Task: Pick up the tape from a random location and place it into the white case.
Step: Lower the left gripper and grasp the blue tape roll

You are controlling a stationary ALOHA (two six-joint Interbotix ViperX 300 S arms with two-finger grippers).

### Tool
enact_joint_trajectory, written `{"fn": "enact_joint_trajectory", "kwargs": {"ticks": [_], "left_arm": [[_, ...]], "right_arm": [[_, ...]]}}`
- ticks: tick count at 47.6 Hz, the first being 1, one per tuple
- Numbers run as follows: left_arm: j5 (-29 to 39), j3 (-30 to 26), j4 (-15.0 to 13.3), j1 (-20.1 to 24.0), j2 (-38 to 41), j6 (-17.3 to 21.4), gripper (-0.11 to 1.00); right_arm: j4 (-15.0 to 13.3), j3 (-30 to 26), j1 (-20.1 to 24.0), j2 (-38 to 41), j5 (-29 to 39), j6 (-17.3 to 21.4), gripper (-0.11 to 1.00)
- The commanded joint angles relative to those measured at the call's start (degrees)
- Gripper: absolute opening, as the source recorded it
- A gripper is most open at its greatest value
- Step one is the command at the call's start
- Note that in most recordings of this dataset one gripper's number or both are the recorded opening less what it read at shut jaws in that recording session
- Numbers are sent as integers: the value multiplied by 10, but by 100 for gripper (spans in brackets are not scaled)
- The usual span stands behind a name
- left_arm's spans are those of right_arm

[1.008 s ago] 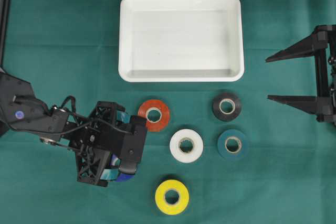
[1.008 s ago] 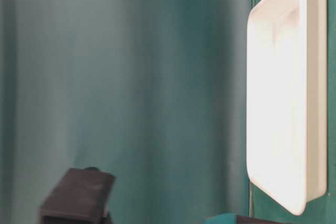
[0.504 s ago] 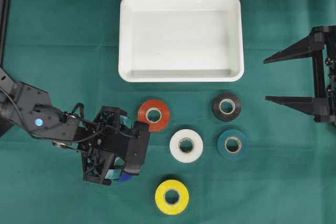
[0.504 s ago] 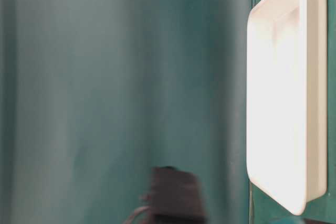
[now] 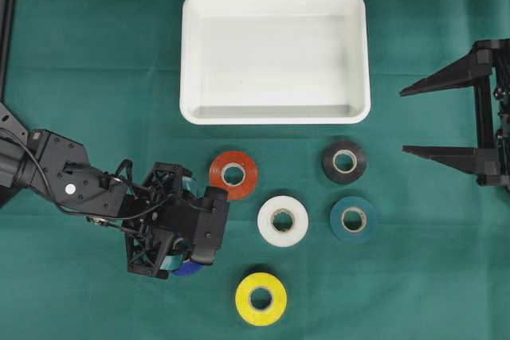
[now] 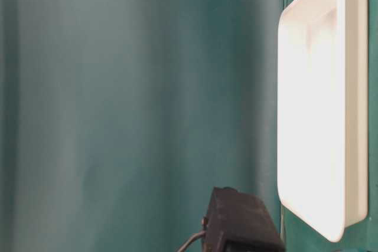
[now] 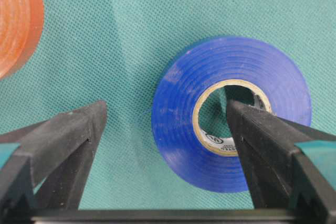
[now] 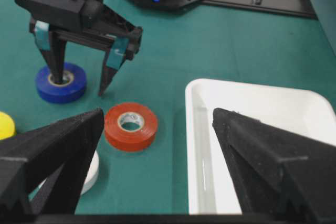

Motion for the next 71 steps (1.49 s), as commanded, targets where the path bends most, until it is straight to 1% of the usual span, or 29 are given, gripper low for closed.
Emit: {"fn": "enact_joint_trajectory", "kwargs": {"ticks": [1, 10, 13, 15, 17, 26, 28, 29, 45, 51, 59, 71], "left_arm": [[-3, -5, 2, 1, -6, 1, 98], [-4, -8, 3, 1, -1, 2, 97], [-2, -9, 3, 2, -1, 2, 96], [-1, -9, 3, 2, -1, 2, 93], [0, -9, 3, 2, -2, 2, 86], [6, -11, 3, 2, -4, 0, 33], [10, -11, 3, 1, -5, 0, 24], [11, -11, 3, 1, -5, 0, 22], [30, -22, 2, -1, -33, 0, 22], [65, -34, 2, -3, -52, -3, 22], [130, -60, 2, -4, -83, -3, 22], [184, -91, 2, -3, -129, -3, 22]], "right_arm": [[-1, -13, -1, 3, -3, -1, 92], [-1, -14, 0, 3, -3, -1, 92], [-1, -14, 0, 3, -3, -1, 92], [-1, -14, 0, 3, -3, -1, 92], [-1, -14, -1, 3, -3, -1, 92], [-1, -14, 0, 3, -2, -1, 92], [-1, -14, 0, 2, -1, -1, 92], [-1, -14, -1, 2, -1, -1, 92], [0, -15, 0, 2, 1, -1, 92], [-1, -16, -1, -1, 6, -1, 92], [-1, -16, -1, -4, 10, -1, 92], [-1, -17, -1, -5, 10, -1, 92]]}}
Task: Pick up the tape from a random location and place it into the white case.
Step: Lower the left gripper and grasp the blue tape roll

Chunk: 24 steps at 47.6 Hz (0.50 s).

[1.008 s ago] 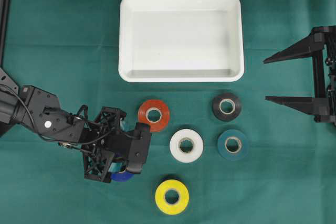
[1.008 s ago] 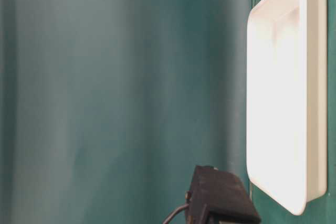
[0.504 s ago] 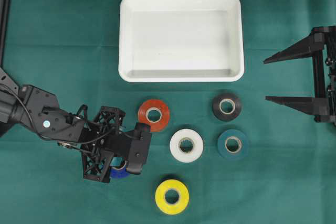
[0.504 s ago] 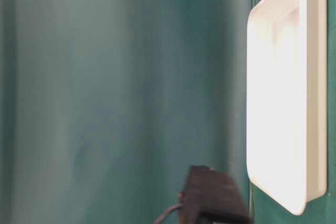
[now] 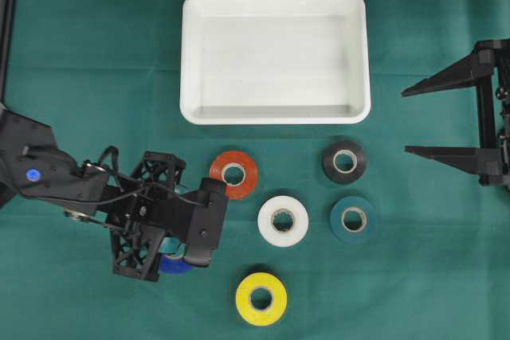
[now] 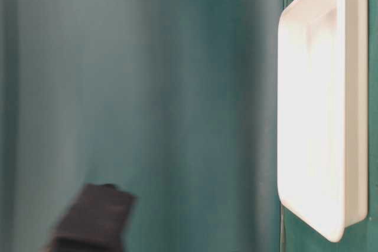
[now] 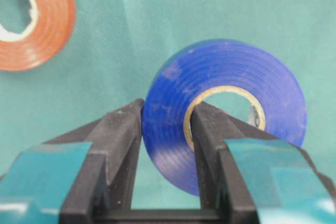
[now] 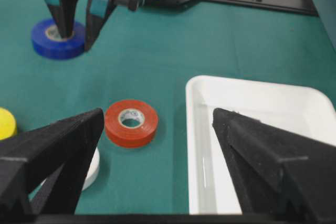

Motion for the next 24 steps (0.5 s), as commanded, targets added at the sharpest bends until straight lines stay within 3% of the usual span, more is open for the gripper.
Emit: {"fn": "enact_joint_trajectory", "kwargs": {"ticks": [1, 24], "left_arm": [[12, -23, 0, -1, -33, -1, 22], [78, -62, 4, -1, -120, 2, 22]], "right_arm": [[-1, -16, 0, 2, -2, -1, 92], [-1, -18, 0, 1, 3, -1, 92]]}}
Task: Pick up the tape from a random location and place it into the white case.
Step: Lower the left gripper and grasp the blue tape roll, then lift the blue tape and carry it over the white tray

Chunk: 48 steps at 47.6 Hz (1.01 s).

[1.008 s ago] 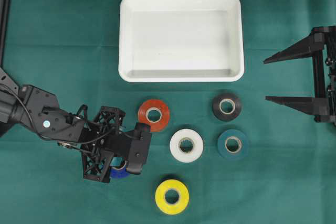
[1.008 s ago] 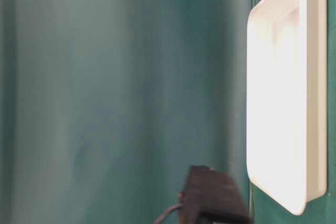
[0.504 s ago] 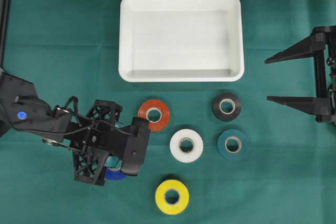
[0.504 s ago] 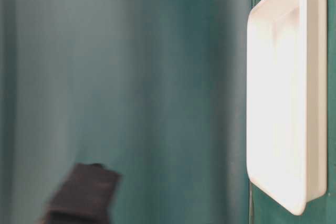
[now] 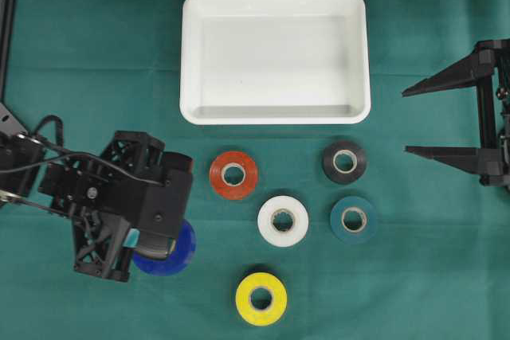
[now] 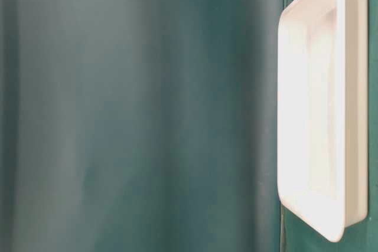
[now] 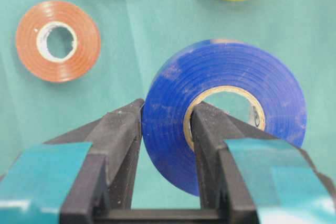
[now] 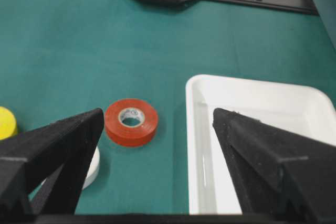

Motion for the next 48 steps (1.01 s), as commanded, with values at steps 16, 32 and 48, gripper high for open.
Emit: {"fn": "enact_joint_trajectory", "kwargs": {"ticks": [16, 32, 48], "left_arm": [[4, -17, 2, -1, -12, 0, 22], [4, -15, 2, -1, -12, -1, 22], [4, -12, 2, -2, -15, -1, 22]], "right_arm": [[-1, -17, -1, 1, -2, -1, 92], [-1, -17, 0, 1, -2, -1, 92], [-1, -17, 0, 1, 4, -1, 92]]}}
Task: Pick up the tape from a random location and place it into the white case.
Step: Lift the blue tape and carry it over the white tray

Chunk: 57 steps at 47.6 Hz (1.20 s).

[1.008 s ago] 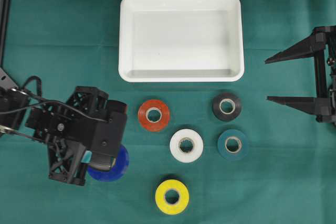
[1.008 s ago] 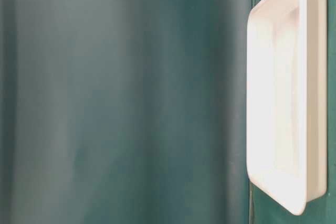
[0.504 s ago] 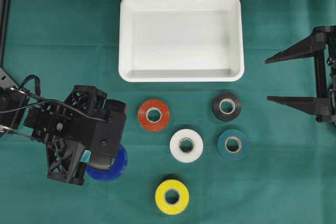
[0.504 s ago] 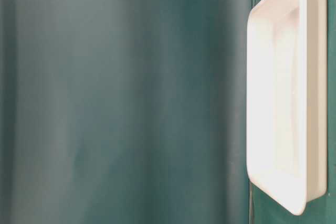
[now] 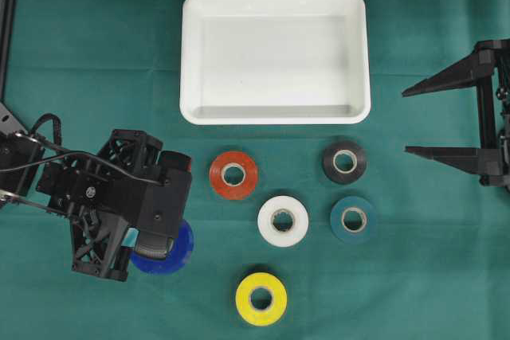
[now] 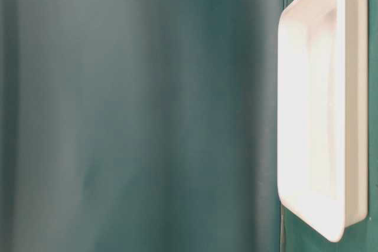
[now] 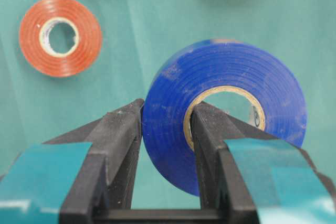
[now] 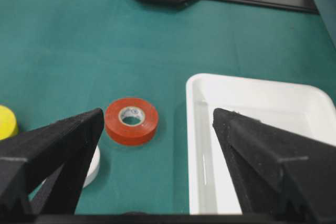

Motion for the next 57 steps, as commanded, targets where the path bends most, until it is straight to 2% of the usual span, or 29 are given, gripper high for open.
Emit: {"fn": "enact_joint_trajectory", "kwargs": {"ticks": [1, 15, 23, 57], "left_arm": [[-2, -11, 2, -1, -14, -1, 22], [-2, -11, 2, 3, -14, -1, 22], [-2, -10, 2, 25, -14, 0, 22], [11, -3, 2, 264, -15, 2, 22]], "right_arm": [[-1, -17, -1, 2, 0, -1, 92], [-1, -17, -1, 2, 1, -1, 92], [-1, -17, 0, 2, 5, -1, 92], [-1, -17, 0, 2, 31, -1, 92]]}}
